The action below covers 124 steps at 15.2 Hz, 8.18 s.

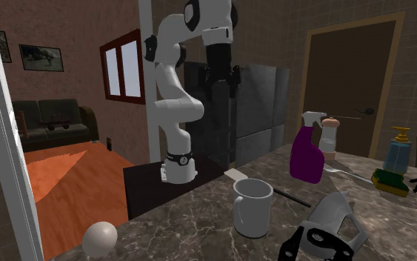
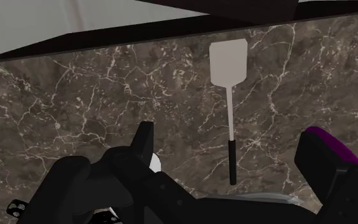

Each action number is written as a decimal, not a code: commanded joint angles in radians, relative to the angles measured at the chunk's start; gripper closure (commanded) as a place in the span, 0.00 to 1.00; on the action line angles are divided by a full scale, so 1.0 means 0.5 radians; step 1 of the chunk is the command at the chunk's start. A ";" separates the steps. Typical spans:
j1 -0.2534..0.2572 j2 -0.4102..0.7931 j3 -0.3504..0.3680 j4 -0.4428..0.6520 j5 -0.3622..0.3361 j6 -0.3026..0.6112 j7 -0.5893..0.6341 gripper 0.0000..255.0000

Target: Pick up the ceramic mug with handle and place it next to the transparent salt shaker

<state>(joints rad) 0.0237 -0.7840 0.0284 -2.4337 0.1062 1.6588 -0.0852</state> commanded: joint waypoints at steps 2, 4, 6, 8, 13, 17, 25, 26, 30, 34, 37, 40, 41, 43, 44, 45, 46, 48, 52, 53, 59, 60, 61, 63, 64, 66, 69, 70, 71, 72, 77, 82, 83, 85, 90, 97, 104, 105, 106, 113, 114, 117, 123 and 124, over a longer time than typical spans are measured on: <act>-0.001 0.063 0.007 -0.004 -0.010 0.065 -0.008 0.00; -0.005 0.195 0.021 -0.003 -0.032 0.194 -0.023 0.00; -0.011 0.334 0.035 0.010 -0.056 0.317 -0.033 0.00; -0.017 0.478 0.049 0.033 -0.083 0.436 -0.041 0.00; -0.037 0.857 0.081 0.141 -0.164 0.701 -0.041 0.00; -0.054 1.170 0.103 0.275 -0.249 0.874 -0.022 0.00; -0.066 1.603 0.113 0.482 -0.387 1.088 0.026 0.00; -0.067 1.617 0.112 0.469 -0.390 1.114 0.028 0.00; -0.071 1.684 0.108 0.418 -0.406 1.233 0.039 0.00; -0.071 1.684 0.108 0.418 -0.406 1.233 0.039 0.00; -0.071 1.684 0.108 0.418 -0.406 1.233 0.039 0.00; -0.071 1.684 0.108 0.418 -0.406 1.233 0.039 1.00; -0.071 1.684 0.108 0.418 -0.406 1.233 0.039 1.00; -0.071 1.684 0.108 0.418 -0.406 1.233 0.039 1.00; -0.071 1.684 0.108 0.418 -0.406 1.233 0.039 1.00; -0.071 1.684 0.108 0.418 -0.406 1.233 0.039 1.00; -0.071 1.684 0.108 0.418 -0.406 1.233 0.039 1.00; -0.071 1.684 0.108 0.418 -0.406 1.233 0.039 1.00; -0.071 1.624 0.109 0.462 -0.392 1.130 0.024 1.00; -0.070 1.610 0.109 0.474 -0.389 1.104 0.021 1.00; -0.070 1.534 0.110 0.555 -0.372 0.947 0.002 1.00; -0.070 1.523 0.110 0.570 -0.370 0.921 -0.001 1.00; -0.070 1.512 0.110 0.586 -0.368 0.895 -0.004 1.00; -0.069 1.491 0.110 0.618 -0.363 0.843 -0.009 1.00; -0.069 1.482 0.110 0.635 -0.361 0.816 -0.012 1.00; -0.069 1.464 0.110 0.670 -0.358 0.764 -0.017 1.00; -0.069 1.440 0.110 0.725 -0.353 0.685 -0.024 1.00; -0.069 1.433 0.110 0.745 -0.351 0.659 -0.027 1.00; -0.069 1.427 0.110 0.765 -0.350 0.632 -0.029 1.00; -0.069 1.421 0.110 0.785 -0.348 0.606 -0.031 1.00; -0.068 1.396 0.110 0.892 -0.343 0.474 -0.041 1.00; -0.068 1.382 0.110 1.011 -0.339 0.342 -0.050 1.00; -0.068 1.380 0.110 1.037 -0.339 0.315 -0.052 1.00; -0.068 1.379 0.110 1.088 -0.338 0.262 -0.055 1.00; -0.068 1.382 0.111 1.227 -0.336 0.127 -0.063 1.00; -0.067 1.406 0.112 1.443 -0.337 -0.065 -0.073 1.00; 0.055 1.269 0.260 1.314 -0.301 -0.089 0.191 1.00; 0.075 1.252 0.286 1.298 -0.293 -0.091 0.236 1.00; 0.095 1.237 0.313 1.284 -0.286 -0.094 0.282 1.00; 0.235 1.192 0.510 1.252 -0.234 -0.120 0.611 1.00; 0.255 1.194 0.540 1.257 -0.228 -0.125 0.659 1.00; 0.314 1.213 0.630 1.284 -0.213 -0.138 0.809 1.00; 0.436 1.315 0.819 1.404 -0.213 -0.170 1.122 1.00; 0.457 1.341 0.851 1.432 -0.218 -0.177 1.177 1.00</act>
<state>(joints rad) 0.2433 -0.1261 0.4395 -1.7347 -0.0005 1.5763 0.4766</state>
